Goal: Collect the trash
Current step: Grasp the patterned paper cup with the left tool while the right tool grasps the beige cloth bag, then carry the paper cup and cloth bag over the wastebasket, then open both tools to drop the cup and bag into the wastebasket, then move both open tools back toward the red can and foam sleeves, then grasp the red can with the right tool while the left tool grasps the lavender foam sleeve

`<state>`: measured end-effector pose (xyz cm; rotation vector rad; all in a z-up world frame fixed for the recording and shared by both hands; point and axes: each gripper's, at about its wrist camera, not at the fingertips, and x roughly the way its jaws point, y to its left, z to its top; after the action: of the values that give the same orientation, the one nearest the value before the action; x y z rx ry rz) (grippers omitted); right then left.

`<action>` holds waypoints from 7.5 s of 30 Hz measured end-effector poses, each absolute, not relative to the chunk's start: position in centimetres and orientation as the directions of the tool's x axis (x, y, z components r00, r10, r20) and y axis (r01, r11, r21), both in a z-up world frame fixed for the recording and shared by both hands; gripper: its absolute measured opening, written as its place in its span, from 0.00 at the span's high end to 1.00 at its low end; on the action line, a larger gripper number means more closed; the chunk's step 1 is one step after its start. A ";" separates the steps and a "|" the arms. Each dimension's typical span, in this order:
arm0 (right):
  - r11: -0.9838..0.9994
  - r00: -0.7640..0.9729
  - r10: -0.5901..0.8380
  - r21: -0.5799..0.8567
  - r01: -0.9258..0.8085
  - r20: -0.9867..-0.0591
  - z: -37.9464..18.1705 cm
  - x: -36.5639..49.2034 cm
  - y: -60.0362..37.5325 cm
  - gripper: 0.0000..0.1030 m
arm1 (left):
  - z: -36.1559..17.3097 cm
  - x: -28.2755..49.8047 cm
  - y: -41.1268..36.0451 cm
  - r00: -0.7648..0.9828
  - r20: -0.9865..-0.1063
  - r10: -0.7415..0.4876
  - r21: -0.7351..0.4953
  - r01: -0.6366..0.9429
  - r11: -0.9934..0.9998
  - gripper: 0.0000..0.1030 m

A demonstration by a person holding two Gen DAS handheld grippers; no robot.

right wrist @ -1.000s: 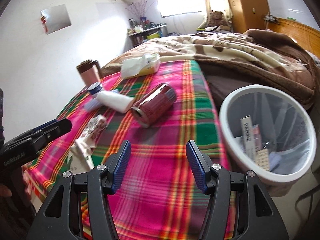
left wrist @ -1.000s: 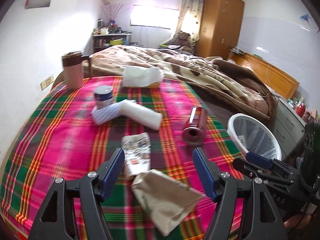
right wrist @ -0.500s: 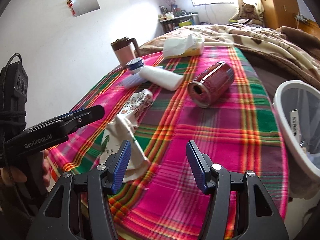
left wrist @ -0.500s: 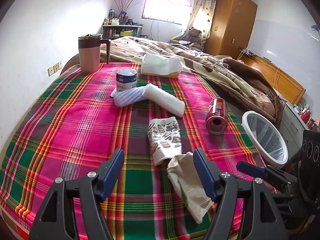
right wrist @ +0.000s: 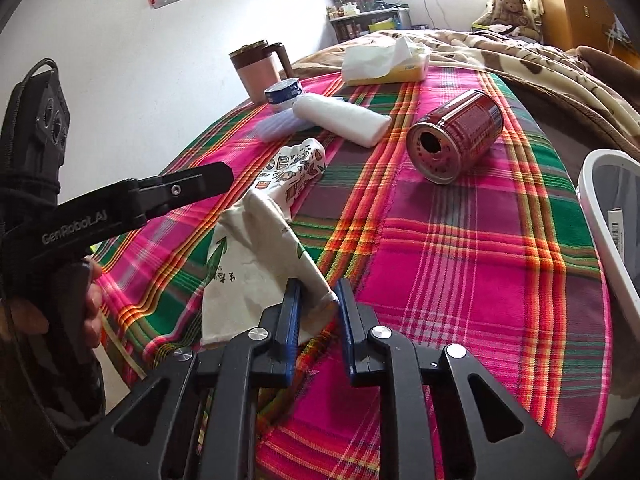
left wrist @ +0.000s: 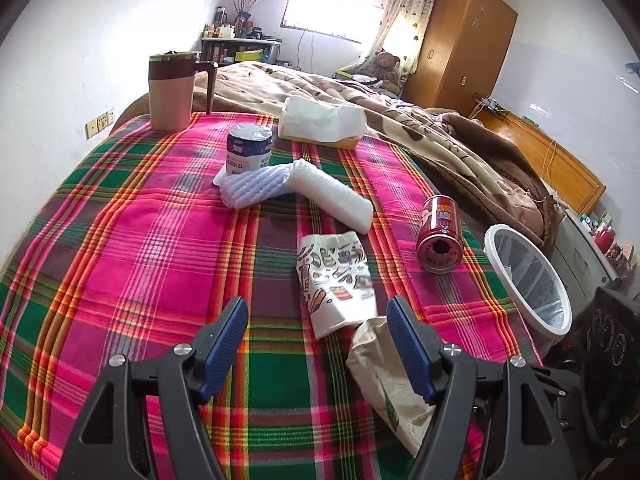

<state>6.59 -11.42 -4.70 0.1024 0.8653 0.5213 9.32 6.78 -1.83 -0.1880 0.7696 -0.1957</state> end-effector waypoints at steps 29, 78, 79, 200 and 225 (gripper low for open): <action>0.963 0.681 0.267 0.207 -0.171 -0.682 -3.5 8.8 -16.3 0.93 | -4.5 14.2 3.1 0.624 -0.746 -0.233 -0.245 0.069 0.967 0.28; 0.960 0.788 0.245 0.255 -0.116 -0.565 0.6 7.3 -21.0 0.93 | 2.5 9.7 -3.8 0.742 -0.598 -0.304 -0.161 0.260 0.952 0.55; 0.961 0.793 0.237 0.255 -0.107 -0.562 0.7 7.2 -21.3 0.93 | 2.6 9.7 -4.4 0.742 -0.595 -0.309 -0.156 0.271 0.950 0.55; 0.971 0.680 0.201 0.234 -0.044 -0.706 -1.1 16.0 -16.8 0.41 | -0.6 17.9 8.1 0.735 -0.673 -0.083 -0.133 -0.010 0.991 0.29; 0.980 0.639 0.190 0.181 -0.079 -0.745 -2.0 19.4 -13.8 0.41 | -3.3 24.6 8.7 0.671 -0.739 -0.070 -0.025 0.076 0.997 0.29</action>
<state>19.40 -13.79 -1.98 0.1363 0.8644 0.1540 24.63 8.72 -3.27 0.0076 0.8318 -0.0817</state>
